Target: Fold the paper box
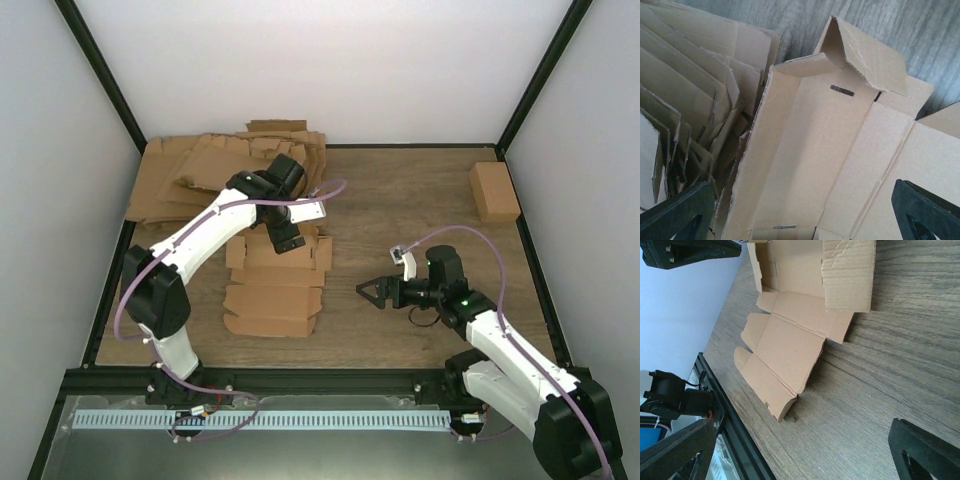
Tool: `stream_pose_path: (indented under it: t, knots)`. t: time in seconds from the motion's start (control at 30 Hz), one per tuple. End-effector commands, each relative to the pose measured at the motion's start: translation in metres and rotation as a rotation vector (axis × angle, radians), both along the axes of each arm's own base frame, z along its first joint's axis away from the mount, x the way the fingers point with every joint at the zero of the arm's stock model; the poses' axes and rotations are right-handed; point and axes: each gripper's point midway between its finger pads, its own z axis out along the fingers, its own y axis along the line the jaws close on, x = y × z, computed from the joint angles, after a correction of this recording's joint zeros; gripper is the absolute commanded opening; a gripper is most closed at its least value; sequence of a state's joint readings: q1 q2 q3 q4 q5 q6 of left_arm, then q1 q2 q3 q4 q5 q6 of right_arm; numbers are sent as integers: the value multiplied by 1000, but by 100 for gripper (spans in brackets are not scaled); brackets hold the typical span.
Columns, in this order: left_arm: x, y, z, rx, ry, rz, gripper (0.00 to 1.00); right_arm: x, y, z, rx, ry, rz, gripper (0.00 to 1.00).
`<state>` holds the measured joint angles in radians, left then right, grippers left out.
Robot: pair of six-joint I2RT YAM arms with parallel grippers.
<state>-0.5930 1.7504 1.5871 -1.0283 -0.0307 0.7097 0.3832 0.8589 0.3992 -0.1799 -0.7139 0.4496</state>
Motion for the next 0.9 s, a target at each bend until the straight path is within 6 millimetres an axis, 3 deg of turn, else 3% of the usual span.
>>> stream_pose_path:
  t: [0.0,0.5,0.87]
  knots:
    - [3,-2,2,4,32,-81,100,2,5,15,13,-31,20,97]
    - [22,16,-42,157,55,-88,88,5,6,11,2,-20,25,97]
    - [38,20,-51,214,13,-91,84,9,8,10,-1,-15,23,97]
